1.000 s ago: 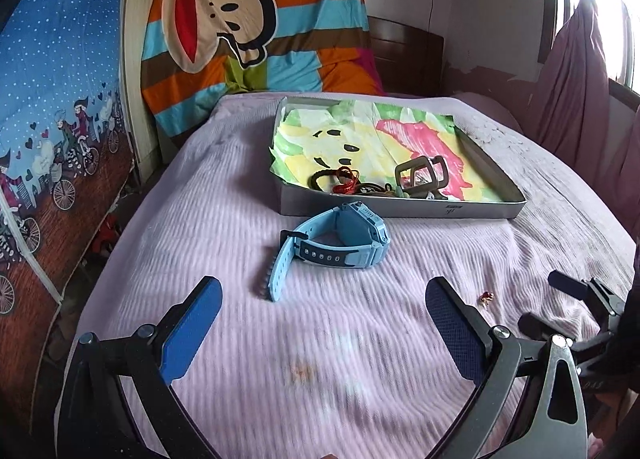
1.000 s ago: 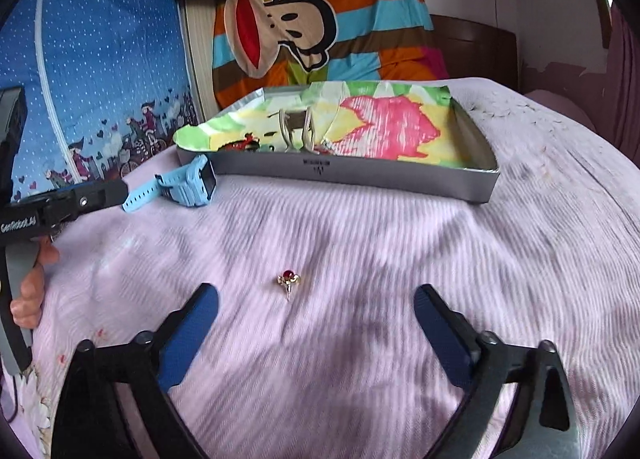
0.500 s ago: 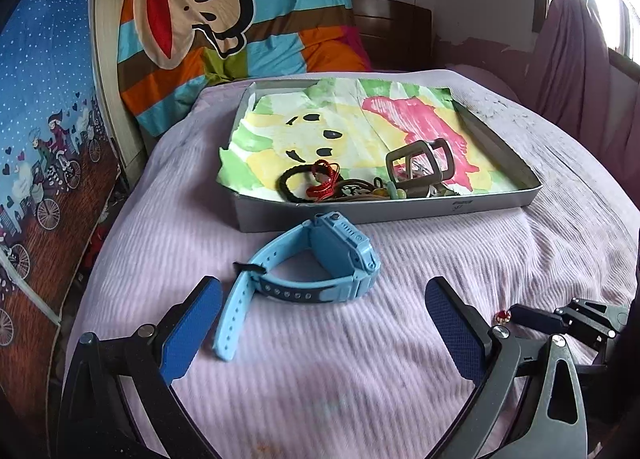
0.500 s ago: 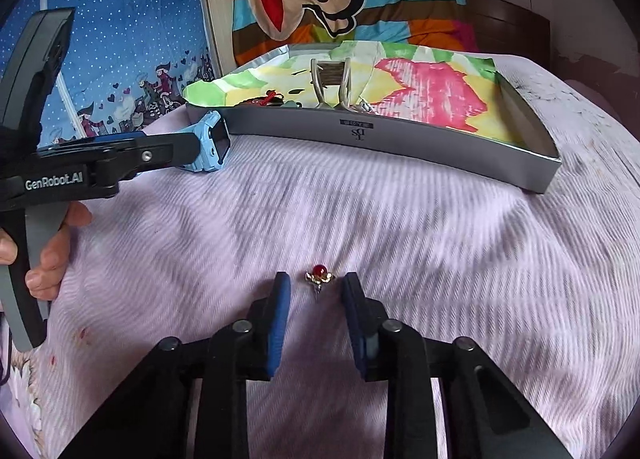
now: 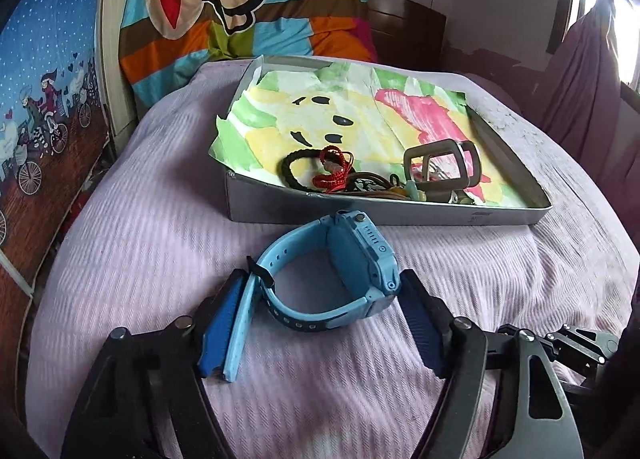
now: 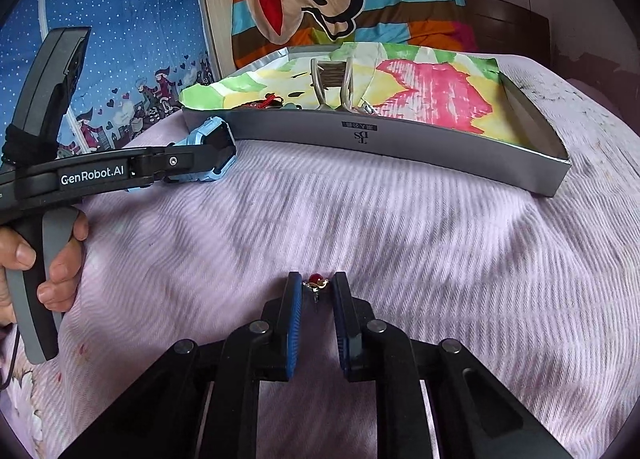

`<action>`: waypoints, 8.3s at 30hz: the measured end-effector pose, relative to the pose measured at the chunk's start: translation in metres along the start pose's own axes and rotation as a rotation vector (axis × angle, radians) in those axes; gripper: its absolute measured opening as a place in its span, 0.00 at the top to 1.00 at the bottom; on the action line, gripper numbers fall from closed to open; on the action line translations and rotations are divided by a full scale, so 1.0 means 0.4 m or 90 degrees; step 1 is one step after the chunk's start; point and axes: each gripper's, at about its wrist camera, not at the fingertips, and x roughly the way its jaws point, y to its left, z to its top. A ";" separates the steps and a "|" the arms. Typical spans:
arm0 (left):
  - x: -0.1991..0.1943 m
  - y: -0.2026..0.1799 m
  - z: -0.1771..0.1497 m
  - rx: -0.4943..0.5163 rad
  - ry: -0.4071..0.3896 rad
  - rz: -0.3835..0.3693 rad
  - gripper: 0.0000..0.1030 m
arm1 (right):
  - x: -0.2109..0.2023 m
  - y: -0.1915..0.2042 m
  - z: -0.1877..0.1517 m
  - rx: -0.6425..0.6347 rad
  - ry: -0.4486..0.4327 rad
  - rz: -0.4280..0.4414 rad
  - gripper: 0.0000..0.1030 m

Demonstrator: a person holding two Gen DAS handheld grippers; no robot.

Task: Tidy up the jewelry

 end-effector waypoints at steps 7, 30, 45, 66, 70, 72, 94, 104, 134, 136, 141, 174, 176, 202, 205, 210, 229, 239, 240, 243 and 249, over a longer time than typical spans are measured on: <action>0.008 -0.003 -0.006 -0.005 0.001 -0.007 0.54 | 0.002 0.000 -0.003 0.006 0.000 0.005 0.86; -0.071 -0.032 -0.063 -0.021 -0.027 -0.042 0.76 | -0.061 0.002 -0.012 0.012 -0.094 0.033 0.86; -0.150 -0.101 -0.057 0.001 -0.085 -0.039 0.76 | -0.127 -0.023 0.022 0.042 -0.183 0.033 0.86; 0.001 -0.071 0.182 -0.075 -0.068 0.022 0.76 | 0.001 -0.187 0.189 0.146 -0.221 0.024 0.86; 0.028 -0.061 0.173 -0.079 -0.063 0.025 0.76 | 0.001 -0.193 0.200 0.147 -0.221 0.019 0.86; 0.032 -0.062 0.169 -0.073 -0.062 0.028 0.76 | 0.011 -0.191 0.208 0.144 -0.210 0.015 0.86; 0.085 -0.050 0.179 -0.053 -0.053 0.018 0.69 | 0.074 -0.177 0.230 0.105 -0.145 -0.007 0.84; 0.026 -0.024 0.152 -0.096 -0.093 0.011 0.42 | 0.015 -0.163 0.222 0.083 -0.199 -0.050 0.38; -0.354 -0.104 -0.017 -0.031 -0.294 0.120 0.02 | -0.272 -0.063 0.135 0.054 -0.320 -0.041 0.00; -0.376 -0.104 -0.023 -0.035 -0.303 0.115 0.02 | -0.290 -0.047 0.127 0.046 -0.324 -0.045 0.00; -0.432 -0.108 -0.044 -0.045 -0.321 0.113 0.02 | -0.329 -0.020 0.100 0.043 -0.336 -0.044 0.00; -0.712 -0.179 -0.318 -0.057 -0.367 0.125 0.02 | -0.544 0.097 -0.164 0.026 -0.404 -0.080 0.00; -0.720 -0.179 -0.337 -0.056 -0.375 0.127 0.02 | -0.543 0.097 -0.177 0.027 -0.402 -0.086 0.00; -0.646 -0.200 -0.448 -0.014 -0.340 0.159 0.02 | -0.519 0.120 -0.235 0.004 -0.385 -0.110 0.00; -0.648 -0.201 -0.449 -0.012 -0.339 0.159 0.02 | -0.520 0.120 -0.235 0.004 -0.386 -0.111 0.00; -0.648 -0.201 -0.451 -0.012 -0.341 0.160 0.02 | -0.519 0.120 -0.234 0.005 -0.385 -0.110 0.00; -0.647 -0.201 -0.450 -0.011 -0.344 0.161 0.02 | -0.517 0.124 -0.234 0.003 -0.385 -0.109 0.00; -0.647 -0.200 -0.450 -0.013 -0.343 0.159 0.02 | -0.517 0.123 -0.234 0.004 -0.384 -0.109 0.00; -0.649 -0.200 -0.451 -0.013 -0.344 0.159 0.02 | -0.516 0.125 -0.234 0.004 -0.383 -0.109 0.00; -0.651 -0.200 -0.453 -0.012 -0.343 0.162 0.02 | -0.516 0.125 -0.234 0.004 -0.384 -0.108 0.00; -0.654 -0.201 -0.455 -0.012 -0.344 0.163 0.02 | -0.516 0.123 -0.235 0.004 -0.384 -0.109 0.00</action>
